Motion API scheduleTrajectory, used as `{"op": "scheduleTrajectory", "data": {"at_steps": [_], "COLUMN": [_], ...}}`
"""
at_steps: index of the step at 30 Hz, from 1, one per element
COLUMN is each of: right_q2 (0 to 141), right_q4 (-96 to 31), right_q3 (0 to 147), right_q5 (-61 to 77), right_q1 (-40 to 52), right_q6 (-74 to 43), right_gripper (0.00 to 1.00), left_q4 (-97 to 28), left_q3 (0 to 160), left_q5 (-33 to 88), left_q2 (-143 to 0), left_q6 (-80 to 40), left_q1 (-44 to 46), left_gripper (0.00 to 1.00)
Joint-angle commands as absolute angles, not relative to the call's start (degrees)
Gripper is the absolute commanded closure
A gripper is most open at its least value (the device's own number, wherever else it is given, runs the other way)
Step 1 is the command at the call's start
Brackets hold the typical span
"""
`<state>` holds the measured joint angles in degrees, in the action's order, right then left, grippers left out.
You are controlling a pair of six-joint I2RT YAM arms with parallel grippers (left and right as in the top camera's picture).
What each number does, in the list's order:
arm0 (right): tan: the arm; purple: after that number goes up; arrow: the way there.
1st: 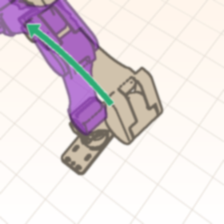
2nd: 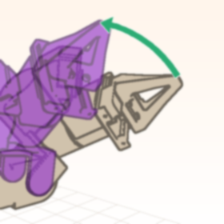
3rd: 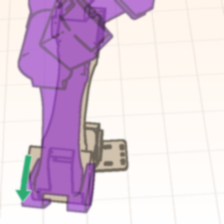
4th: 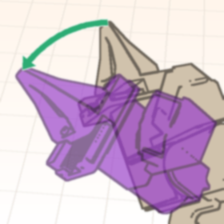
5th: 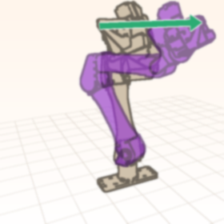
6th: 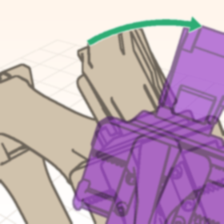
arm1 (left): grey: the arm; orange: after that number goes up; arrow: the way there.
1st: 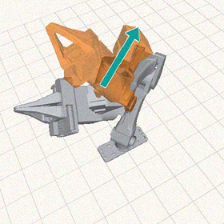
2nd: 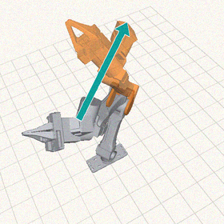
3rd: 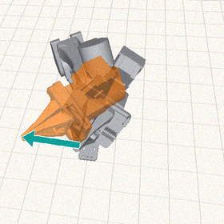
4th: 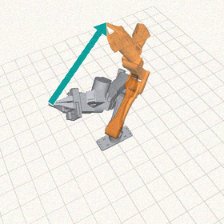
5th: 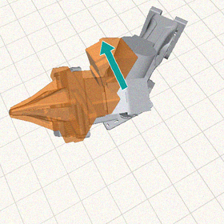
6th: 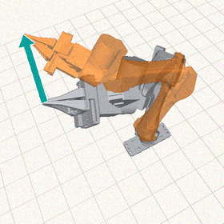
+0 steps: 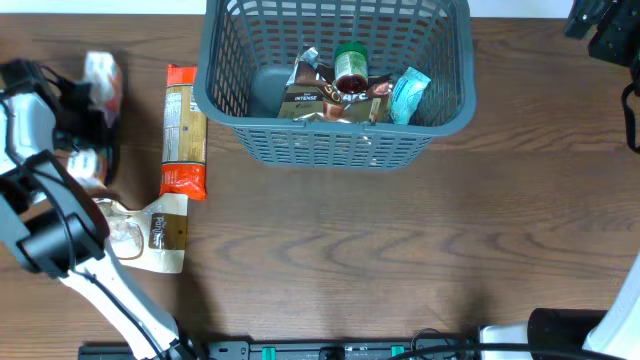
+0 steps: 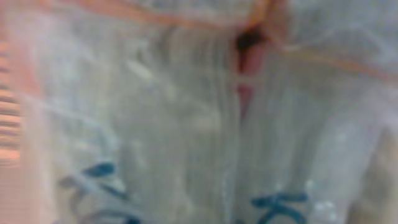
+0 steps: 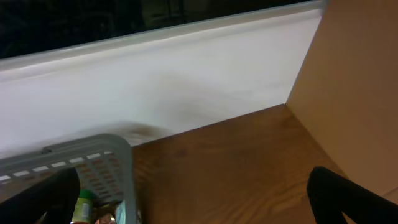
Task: Pack container
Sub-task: 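Grasp the white tissue multipack with the left gripper, then lift the tissue multipack and lay it in the basket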
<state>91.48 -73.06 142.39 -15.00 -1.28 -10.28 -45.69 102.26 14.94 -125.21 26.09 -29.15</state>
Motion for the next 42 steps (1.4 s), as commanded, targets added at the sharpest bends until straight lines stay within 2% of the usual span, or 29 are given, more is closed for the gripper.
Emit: {"op": "scheduleTrajectory", "data": {"at_steps": [1,9,17,21,26,32,42], "right_q2": [91.5,91.5,91.5,91.5,91.5,91.5,91.5], "right_q4": [-73.1,-73.1,-73.1,-73.1,-73.1,-73.1,-73.1], "right_q3": [142.4,142.4,142.4,142.4,142.4,142.4,142.4], "right_q5": [-15.2,-15.2,-15.2,-15.2,-15.2,-15.2,-15.2], "right_q1": [-1.6,-1.6,-1.6,-1.6,-1.6,-1.6,-1.6], "right_q6": [-11.1,-11.1,-11.1,-11.1,-11.1,-11.1,-11.1], "right_gripper": [0.01,0.01,0.01,0.01,0.01,0.01,0.01], "left_q4": [-43.5,-36.3,-32.0,-33.3,-35.9,-39.7,-40.7], "left_q3": [108.6,110.7,110.7,110.7,110.7,110.7,110.7], "left_q5": [15.9,25.7,32.6,32.6,32.7,32.6,32.6], "left_q2": [-111.8,-92.4,-85.1,-86.8,-91.3,-98.2,-112.0], "left_q6": [20.7,19.6,25.0,31.0,44.2,57.5,59.4], "left_q1": [-28.8,-22.9,-7.9,-0.4,8.3,15.0,16.4], "left_gripper": [0.94,0.94,0.94,0.94,0.94,0.94,0.94]}}
